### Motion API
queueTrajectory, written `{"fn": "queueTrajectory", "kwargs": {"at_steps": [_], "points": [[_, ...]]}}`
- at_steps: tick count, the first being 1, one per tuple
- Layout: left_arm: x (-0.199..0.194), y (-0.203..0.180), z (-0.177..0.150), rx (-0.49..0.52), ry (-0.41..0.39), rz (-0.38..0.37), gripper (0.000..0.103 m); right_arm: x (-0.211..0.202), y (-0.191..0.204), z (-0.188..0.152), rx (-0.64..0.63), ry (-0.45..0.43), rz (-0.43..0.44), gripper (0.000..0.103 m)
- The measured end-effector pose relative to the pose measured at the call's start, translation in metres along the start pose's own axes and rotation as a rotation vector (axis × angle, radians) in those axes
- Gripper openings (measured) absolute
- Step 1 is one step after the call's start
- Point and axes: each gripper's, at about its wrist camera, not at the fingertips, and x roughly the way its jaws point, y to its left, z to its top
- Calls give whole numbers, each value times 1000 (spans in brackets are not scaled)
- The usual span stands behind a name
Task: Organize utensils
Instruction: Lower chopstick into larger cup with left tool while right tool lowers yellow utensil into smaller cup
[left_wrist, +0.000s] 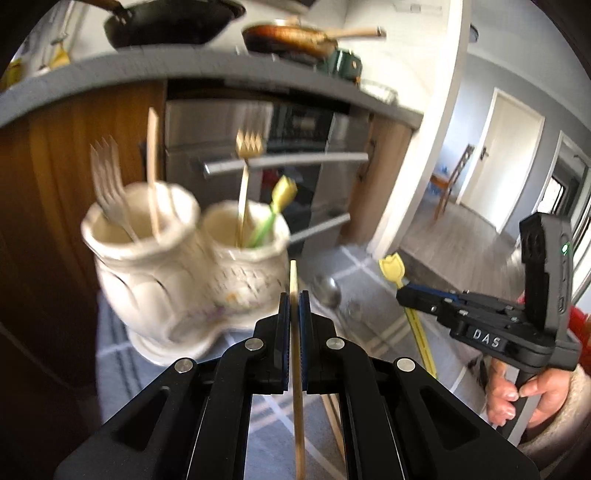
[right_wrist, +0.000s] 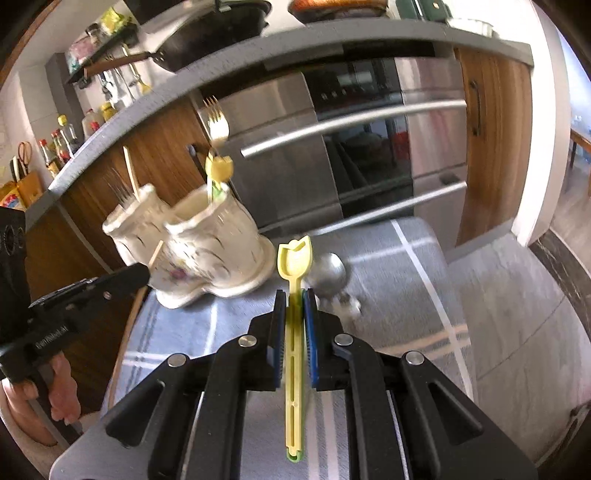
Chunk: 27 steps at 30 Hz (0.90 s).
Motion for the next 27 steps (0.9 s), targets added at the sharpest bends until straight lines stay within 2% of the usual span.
{"fn": "queueTrajectory", "kwargs": {"at_steps": [9,14,23,27], "points": [[-49,28,56,4,-171,64,5,-2,39,56,-41,-106,84,10],[-66,50,87,-15,-266,112,5,14,54,85,-35,-132,128,10],[-61,83,125,-102,-405,142,5,47,71,114,-16,-198,155,10],[-45,82,132,-83,-443,188,5,61,76,118,-21,-246,143,10]]}}
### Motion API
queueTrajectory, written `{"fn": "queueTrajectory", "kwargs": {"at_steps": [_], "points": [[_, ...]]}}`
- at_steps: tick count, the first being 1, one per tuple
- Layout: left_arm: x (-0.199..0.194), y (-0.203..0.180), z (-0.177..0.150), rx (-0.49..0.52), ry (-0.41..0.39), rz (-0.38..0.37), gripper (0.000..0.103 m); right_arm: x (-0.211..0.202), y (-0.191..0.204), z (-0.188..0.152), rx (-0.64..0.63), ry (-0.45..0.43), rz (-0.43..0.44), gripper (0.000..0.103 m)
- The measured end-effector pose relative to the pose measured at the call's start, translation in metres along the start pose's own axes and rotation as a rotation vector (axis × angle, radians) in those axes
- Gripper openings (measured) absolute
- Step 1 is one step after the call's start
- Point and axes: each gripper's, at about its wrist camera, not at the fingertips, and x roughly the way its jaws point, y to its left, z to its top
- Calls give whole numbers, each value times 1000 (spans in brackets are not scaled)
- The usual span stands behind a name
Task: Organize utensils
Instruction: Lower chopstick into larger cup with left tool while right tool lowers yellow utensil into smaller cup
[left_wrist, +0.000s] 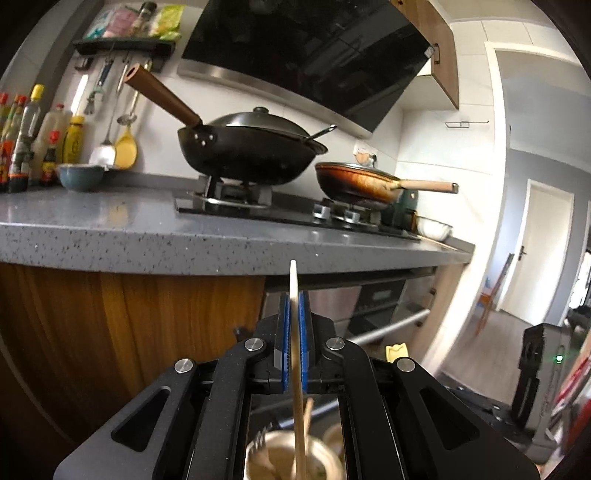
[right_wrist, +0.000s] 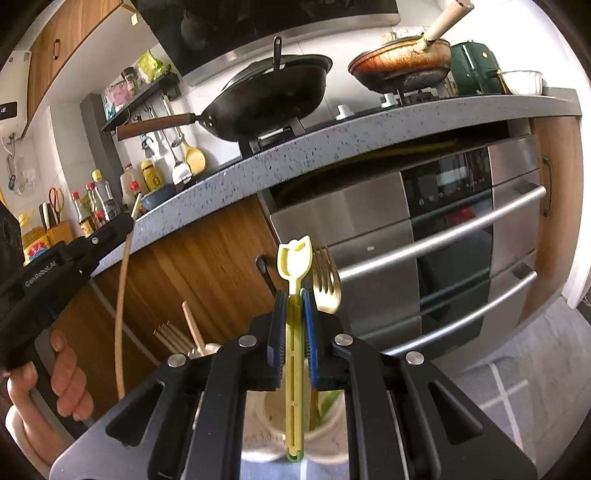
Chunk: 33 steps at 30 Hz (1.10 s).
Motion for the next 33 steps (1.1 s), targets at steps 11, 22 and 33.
{"fn": "queueTrajectory", "kwargs": {"at_steps": [11,22,33], "points": [[21,2,-12,30,-88,67,5,24,1,-15,-47,-68,5,10],[25,1,-32,57,-113,79,5,26,2,-37,-109,-70,0,10],[-9,13,-49,42,-106,56,5,8,-3,-53,-110,-49,14,10]]}}
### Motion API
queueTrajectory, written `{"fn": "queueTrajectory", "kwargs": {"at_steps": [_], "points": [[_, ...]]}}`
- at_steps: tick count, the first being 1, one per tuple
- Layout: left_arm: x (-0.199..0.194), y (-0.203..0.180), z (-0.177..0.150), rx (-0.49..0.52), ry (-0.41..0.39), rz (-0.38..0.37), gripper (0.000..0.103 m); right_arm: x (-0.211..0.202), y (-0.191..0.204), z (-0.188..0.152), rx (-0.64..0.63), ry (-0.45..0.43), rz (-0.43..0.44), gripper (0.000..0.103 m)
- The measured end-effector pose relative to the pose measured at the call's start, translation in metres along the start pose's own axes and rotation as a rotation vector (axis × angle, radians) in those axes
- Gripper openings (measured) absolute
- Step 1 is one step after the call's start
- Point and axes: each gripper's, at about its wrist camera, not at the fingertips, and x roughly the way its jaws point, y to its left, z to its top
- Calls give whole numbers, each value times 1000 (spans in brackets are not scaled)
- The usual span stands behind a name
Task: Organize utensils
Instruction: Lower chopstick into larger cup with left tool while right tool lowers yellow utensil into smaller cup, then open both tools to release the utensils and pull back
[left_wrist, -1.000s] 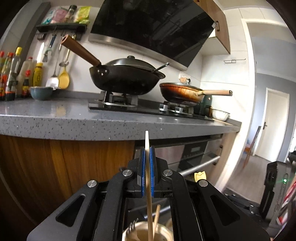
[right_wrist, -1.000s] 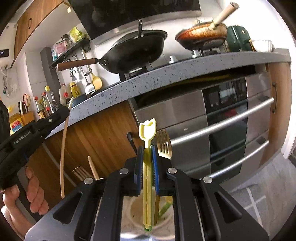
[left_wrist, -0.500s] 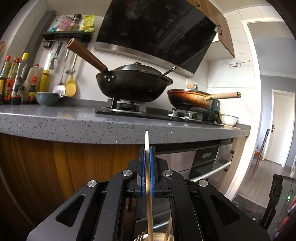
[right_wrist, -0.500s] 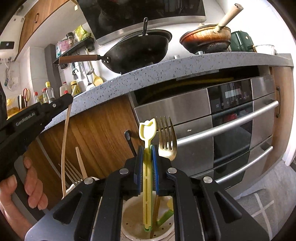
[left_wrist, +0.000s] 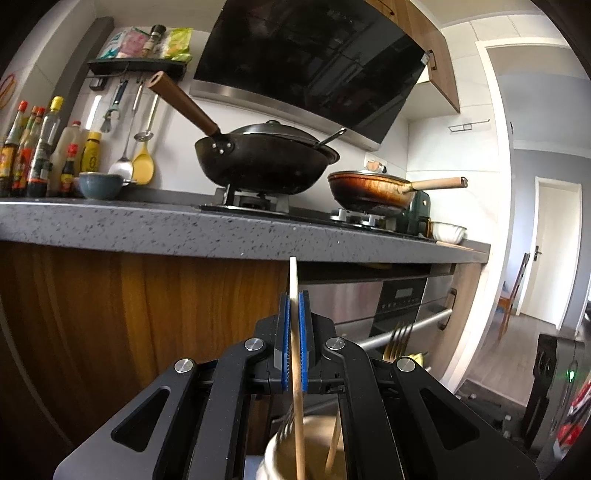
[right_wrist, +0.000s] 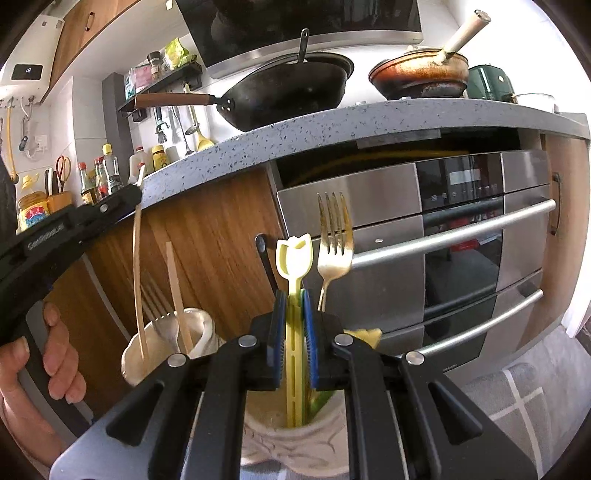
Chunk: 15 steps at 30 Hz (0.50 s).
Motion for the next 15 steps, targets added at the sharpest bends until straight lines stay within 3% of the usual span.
{"fn": "queueTrajectory", "kwargs": {"at_steps": [15], "points": [[-32,5,-37,9,110,-31,5,-8,0,-19,17,82,-14,10]]}}
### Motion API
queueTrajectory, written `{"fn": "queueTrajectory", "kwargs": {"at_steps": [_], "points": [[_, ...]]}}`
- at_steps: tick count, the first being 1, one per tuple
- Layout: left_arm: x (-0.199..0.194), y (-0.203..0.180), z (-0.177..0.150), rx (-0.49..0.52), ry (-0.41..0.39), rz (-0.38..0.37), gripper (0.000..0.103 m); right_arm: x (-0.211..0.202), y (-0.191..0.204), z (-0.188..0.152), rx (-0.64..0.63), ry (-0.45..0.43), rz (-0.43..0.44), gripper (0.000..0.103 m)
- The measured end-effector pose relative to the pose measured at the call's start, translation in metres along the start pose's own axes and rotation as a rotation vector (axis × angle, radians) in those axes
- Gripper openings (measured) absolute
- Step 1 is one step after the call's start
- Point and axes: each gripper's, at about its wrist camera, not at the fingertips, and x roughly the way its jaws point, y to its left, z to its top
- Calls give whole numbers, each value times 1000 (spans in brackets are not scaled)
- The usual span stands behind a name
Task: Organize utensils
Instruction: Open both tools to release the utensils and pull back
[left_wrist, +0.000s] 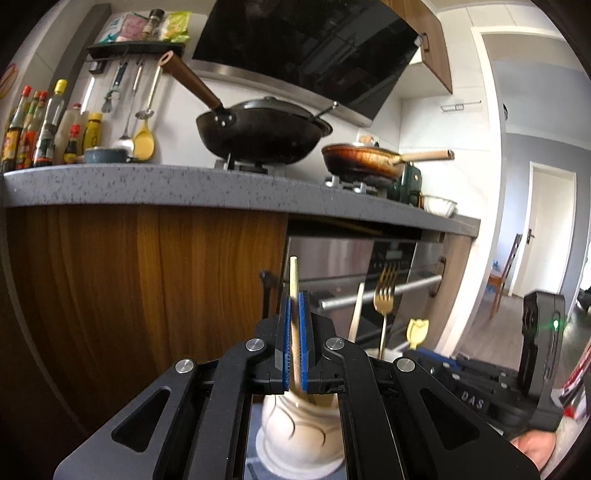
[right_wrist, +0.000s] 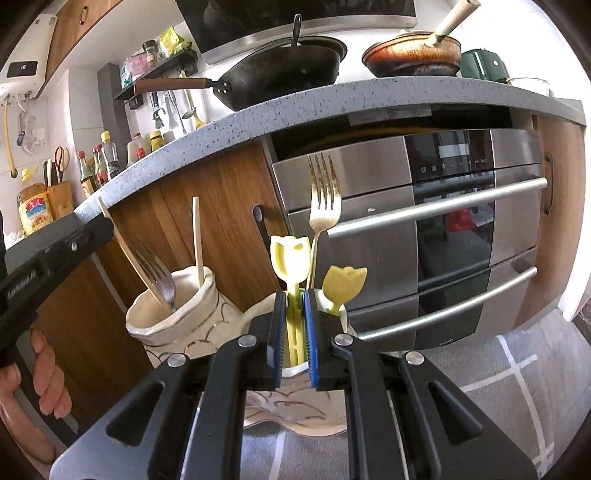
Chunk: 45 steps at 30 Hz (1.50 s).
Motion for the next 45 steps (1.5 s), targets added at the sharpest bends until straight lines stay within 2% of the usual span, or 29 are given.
{"fn": "queueTrajectory", "kwargs": {"at_steps": [11,21,22,24,28,30,34,35,36,37,39,45], "points": [[10,1,-18,-12,95,-13,5,7,-3,-3,25,48,-12,10],[14,0,-22,-27,122,-14,5,7,-4,-3,37,57,-15,11],[14,0,-22,-26,123,-11,5,7,-4,-3,37,58,-14,12],[13,-1,-21,-29,126,-12,5,6,-4,-3,39,52,-10,23],[10,-2,-19,-27,128,-4,6,-3,0,0,38,43,0,28],[6,-3,-18,-28,128,5,17,-11,1,2,37,33,2,36],[-3,-8,-18,-21,144,13,21,-37,-3,5,33,10,-7,43],[-5,-10,-18,-20,150,13,27,-43,-5,5,32,7,-14,49],[-7,-11,-19,-17,157,14,38,-50,-8,4,32,6,-23,54],[-11,-14,-20,-14,164,15,42,-56,-11,4,34,6,-34,56],[-16,-20,-22,-5,173,16,54,-71,-21,2,33,10,-72,63],[-26,-46,-39,39,231,-26,72,-106,-61,-11,59,68,-205,77]]}}
